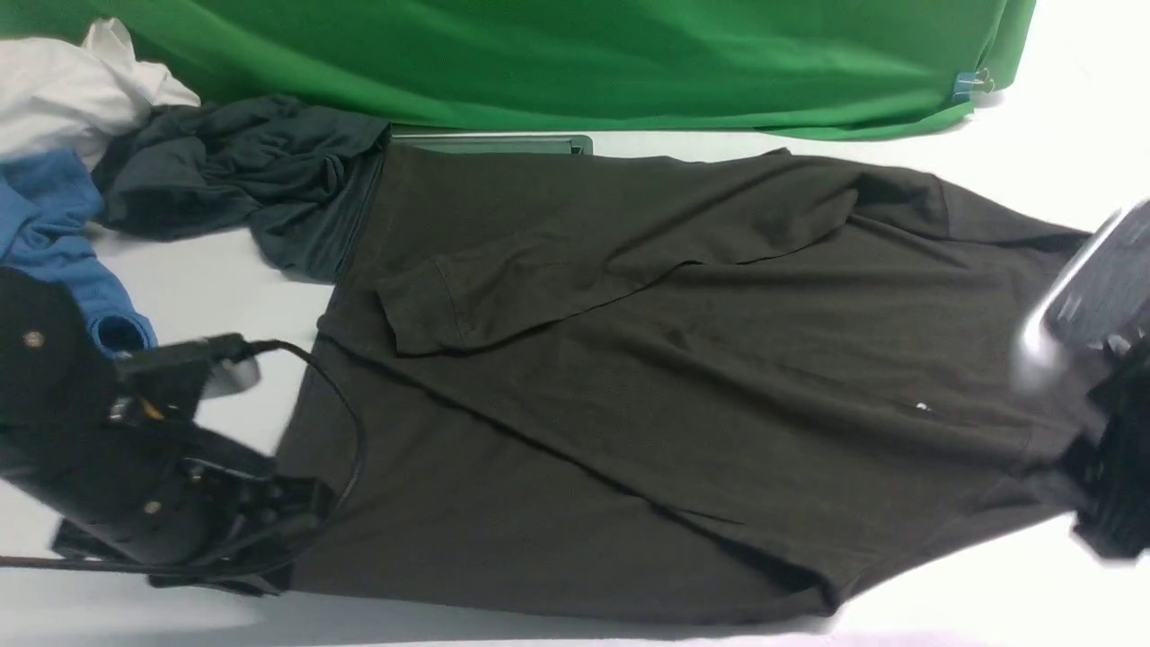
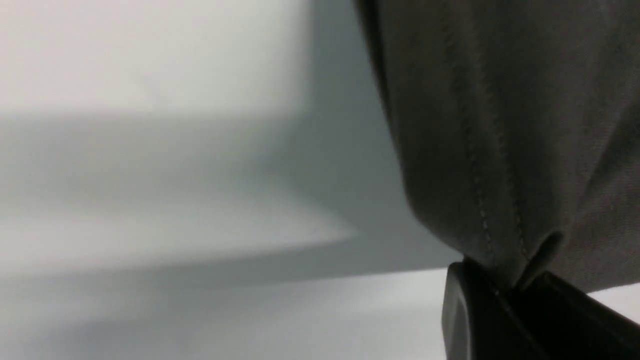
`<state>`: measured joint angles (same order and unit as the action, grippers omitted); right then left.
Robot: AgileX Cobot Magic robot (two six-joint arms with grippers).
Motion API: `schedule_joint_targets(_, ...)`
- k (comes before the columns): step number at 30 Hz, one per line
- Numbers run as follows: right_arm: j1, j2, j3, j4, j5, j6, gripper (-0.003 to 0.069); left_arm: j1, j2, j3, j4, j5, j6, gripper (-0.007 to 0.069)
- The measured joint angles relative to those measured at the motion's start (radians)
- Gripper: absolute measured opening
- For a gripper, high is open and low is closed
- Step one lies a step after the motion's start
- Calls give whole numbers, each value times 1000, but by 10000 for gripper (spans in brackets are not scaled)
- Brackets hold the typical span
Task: Fold a long-sleeved shirt on a white desktop.
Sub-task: 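Grasp the near edge of the shirt at its hem and shoulder corners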
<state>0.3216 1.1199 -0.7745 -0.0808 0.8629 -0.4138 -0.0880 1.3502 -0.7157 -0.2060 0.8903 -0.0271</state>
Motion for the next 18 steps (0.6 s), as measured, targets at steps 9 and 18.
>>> schedule_joint_targets(9,136,154,159,-162,-148,-175,547,0,-99,0,147,48,-87,50)
schedule_joint_targets(18,49,299,231,-228,-375,-159,547,0,-99,0,150,29,-93,50)
